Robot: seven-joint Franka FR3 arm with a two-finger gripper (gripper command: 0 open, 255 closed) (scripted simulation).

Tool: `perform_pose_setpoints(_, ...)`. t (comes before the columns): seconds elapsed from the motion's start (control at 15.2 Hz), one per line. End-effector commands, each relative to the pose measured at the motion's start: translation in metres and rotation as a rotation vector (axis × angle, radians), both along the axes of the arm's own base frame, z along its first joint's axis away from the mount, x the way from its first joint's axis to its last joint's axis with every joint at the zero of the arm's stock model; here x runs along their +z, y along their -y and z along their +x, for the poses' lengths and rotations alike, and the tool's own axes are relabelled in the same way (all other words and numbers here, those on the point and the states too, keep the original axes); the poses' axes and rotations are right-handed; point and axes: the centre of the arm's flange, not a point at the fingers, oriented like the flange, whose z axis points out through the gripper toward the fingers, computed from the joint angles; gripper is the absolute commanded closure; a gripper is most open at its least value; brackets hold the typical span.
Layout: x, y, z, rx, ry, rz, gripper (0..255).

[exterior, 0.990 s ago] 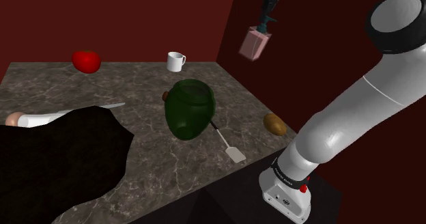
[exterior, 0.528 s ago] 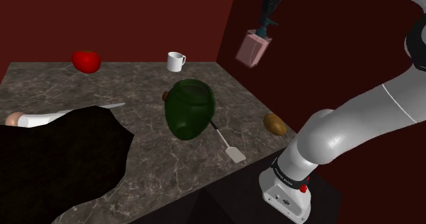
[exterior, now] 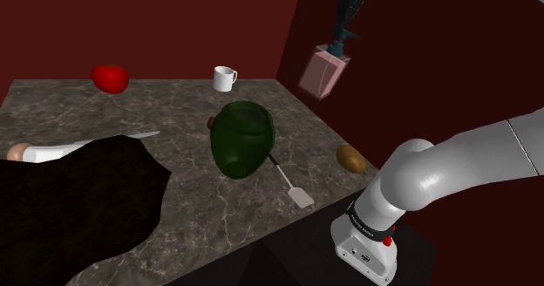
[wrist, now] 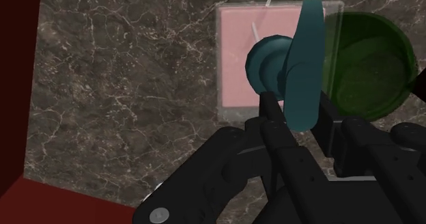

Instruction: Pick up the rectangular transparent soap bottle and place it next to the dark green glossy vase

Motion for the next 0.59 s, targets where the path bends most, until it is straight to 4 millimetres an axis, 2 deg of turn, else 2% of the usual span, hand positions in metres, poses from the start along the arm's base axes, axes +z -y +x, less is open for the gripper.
perform_pose_setpoints(0.0,0.000,-0.025,-0.014,-0.001,0.000,-0.001,255)
perform_pose_setpoints(0.53,0.000,-0.116,-0.069,-0.001,0.000,-0.001,255)
